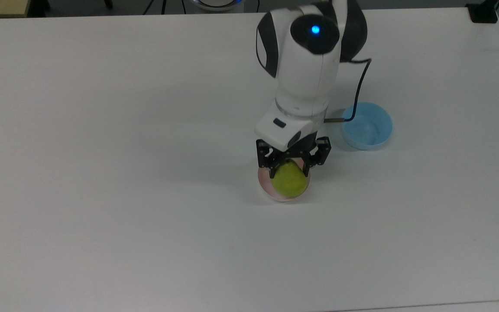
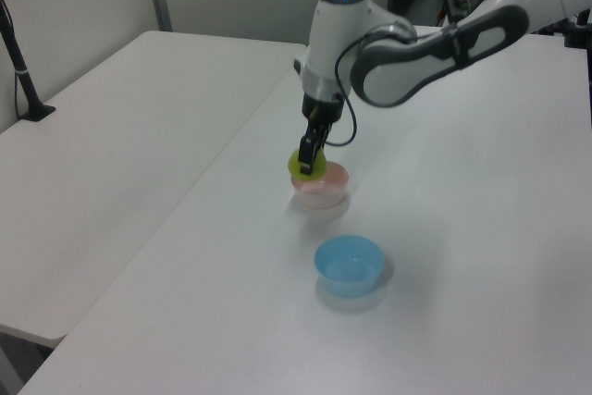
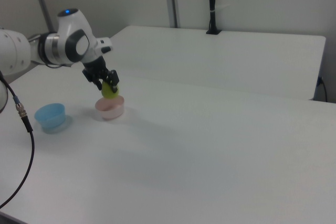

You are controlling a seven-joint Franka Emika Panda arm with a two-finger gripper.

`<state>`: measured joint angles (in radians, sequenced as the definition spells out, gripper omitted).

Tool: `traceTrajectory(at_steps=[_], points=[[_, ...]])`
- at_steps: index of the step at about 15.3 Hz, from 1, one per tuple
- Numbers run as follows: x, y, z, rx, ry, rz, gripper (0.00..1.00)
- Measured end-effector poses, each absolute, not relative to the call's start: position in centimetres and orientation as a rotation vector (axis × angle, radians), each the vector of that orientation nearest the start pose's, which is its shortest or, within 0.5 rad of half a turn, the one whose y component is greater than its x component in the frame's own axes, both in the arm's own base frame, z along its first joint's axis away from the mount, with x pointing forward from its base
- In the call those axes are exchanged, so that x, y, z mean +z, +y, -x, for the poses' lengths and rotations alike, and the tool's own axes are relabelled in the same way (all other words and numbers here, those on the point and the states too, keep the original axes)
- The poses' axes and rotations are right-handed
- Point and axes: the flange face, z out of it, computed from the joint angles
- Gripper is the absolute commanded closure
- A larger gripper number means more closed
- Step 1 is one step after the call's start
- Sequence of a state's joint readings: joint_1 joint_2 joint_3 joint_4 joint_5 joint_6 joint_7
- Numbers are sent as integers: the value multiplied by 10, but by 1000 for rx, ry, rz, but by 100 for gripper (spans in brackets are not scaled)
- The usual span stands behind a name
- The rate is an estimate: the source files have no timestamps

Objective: Pick up a pear from the bowl
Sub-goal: 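Lift the pear out of the pink bowl and carry it aside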

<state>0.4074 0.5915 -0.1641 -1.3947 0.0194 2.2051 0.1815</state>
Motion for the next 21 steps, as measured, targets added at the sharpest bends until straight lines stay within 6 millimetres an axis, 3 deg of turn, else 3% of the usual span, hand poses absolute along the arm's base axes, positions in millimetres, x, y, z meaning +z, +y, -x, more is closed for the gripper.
traceTrajectory(at_steps=[1,4,7,10,12,13,16,18,19,20,21], points=[[410,197,-706,-368,-127,3136,68],[445,169,-695,-328,-110,3139,68],[463,120,-682,-255,-102,3142,68],[468,60,-676,-187,-76,3160,67],[452,16,-674,-129,-54,3200,66],[442,11,-673,-100,-56,3216,66],[391,12,-676,19,-102,3258,61],[363,16,-683,31,-119,3273,52],[350,16,-685,28,-125,3283,43],[341,16,-687,28,-131,3295,26],[335,16,-688,30,-136,3304,3]])
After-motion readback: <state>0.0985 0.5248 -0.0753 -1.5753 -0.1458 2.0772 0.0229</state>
